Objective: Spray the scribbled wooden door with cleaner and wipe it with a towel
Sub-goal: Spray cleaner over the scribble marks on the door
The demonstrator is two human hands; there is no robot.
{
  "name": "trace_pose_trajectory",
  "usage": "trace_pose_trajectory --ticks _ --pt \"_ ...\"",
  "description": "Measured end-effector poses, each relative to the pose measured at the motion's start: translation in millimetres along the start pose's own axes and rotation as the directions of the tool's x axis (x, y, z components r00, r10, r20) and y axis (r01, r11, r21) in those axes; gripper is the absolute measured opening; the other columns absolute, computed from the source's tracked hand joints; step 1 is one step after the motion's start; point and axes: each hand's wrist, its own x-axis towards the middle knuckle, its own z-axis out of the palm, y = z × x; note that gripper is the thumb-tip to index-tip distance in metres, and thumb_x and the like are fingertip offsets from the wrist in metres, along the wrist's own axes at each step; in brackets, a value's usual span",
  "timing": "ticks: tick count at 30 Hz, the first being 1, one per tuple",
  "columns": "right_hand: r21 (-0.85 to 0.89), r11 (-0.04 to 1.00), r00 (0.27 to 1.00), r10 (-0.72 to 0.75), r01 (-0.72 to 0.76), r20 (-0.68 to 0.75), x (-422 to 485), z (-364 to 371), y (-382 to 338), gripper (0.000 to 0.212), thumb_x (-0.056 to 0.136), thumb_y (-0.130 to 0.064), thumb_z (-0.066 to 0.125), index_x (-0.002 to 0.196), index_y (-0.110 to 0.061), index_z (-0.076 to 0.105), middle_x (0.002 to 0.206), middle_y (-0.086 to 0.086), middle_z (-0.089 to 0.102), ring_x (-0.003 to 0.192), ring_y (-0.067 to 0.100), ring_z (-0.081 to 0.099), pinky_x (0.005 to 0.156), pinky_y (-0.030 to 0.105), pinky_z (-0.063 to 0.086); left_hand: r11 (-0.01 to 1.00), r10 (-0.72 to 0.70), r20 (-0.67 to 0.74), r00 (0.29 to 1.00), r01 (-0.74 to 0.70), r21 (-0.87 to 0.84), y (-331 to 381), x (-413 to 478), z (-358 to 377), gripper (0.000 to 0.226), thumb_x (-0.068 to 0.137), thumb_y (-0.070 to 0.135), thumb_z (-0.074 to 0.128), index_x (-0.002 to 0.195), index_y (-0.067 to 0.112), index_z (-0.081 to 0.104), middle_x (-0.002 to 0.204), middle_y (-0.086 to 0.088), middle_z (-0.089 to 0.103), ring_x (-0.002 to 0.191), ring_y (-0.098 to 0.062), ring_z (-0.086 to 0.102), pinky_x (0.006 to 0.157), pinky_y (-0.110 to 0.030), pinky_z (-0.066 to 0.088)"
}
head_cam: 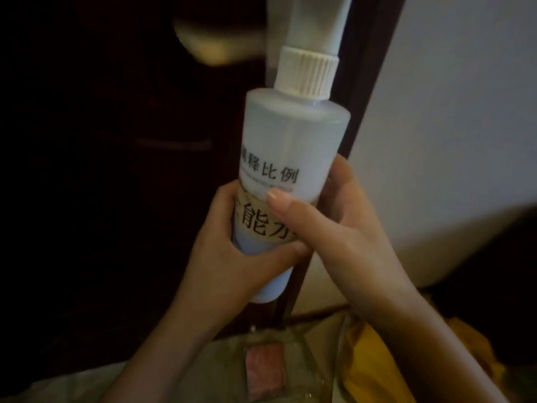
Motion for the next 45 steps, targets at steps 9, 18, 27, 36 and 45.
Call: trace_pose_trajectory --ticks 9,18,27,36,45 --pt "0.065 0.964 0.961 -0.263 0.258 0.085 76.6 91.5 -332.5 0.076 0.066 -0.035 0.073 0.134 -0.020 0.043 0.107 -0.001 0.067 0.092 0.012 0.068 0.073 0.027 0.055 0.984 0.171 -0.170 0.971 -0.161 0.069 298.4 48.4 -94.1 0.072 0.041 0.052 0.083 0.106 0.047 0.050 0.110 0.016 0.060 0.098 0.005 0.060 0.073 -0.021 0.054" --pt "-0.003 0.870 0.818 -0.462 0.493 0.344 61.9 256.2 -472.2 0.068 0.069 -0.027 0.070 0.131 -0.018 0.043 0.097 -0.007 0.066 0.089 0.010 0.068 0.070 0.021 0.052 0.911 0.410 -0.229 0.883 -0.384 0.149 418.4 13.6 -255.0 0.070 0.052 0.028 0.085 0.103 0.050 0.043 0.098 0.040 0.057 0.088 0.020 0.056 0.060 -0.001 0.044" --pt "0.013 0.844 0.774 -0.498 0.536 0.390 72.4 367.1 -530.1 0.076 0.063 -0.036 0.074 0.131 -0.026 0.042 0.104 -0.008 0.066 0.096 0.009 0.066 0.082 0.033 0.054 0.908 0.400 -0.294 0.868 -0.333 0.254 475.8 3.9 -377.8 0.074 0.047 0.012 0.089 0.096 0.044 0.044 0.090 0.021 0.060 0.077 0.025 0.053 0.057 -0.004 0.044" --pt "-0.031 0.772 0.739 -0.594 0.635 0.318 72.0 404.4 -573.7 0.057 0.073 -0.028 0.074 0.124 -0.025 0.049 0.094 -0.008 0.065 0.082 0.007 0.065 0.066 0.023 0.051 0.925 0.379 -0.301 0.875 -0.353 0.141 518.9 16.7 -397.4 0.076 0.053 -0.006 0.081 0.105 0.037 0.048 0.095 0.017 0.061 0.079 0.011 0.059 0.056 -0.009 0.045" --pt "0.015 0.813 0.776 -0.561 0.582 0.289 64.7 428.4 -591.7 0.047 0.077 -0.023 0.067 0.121 -0.018 0.053 0.089 -0.007 0.062 0.079 0.007 0.060 0.061 0.022 0.044 0.942 0.333 -0.349 0.876 -0.322 0.091 530.9 6.1 -409.7 0.067 0.054 -0.002 0.082 0.103 0.032 0.052 0.098 0.010 0.063 0.094 -0.006 0.058 0.066 -0.022 0.044"
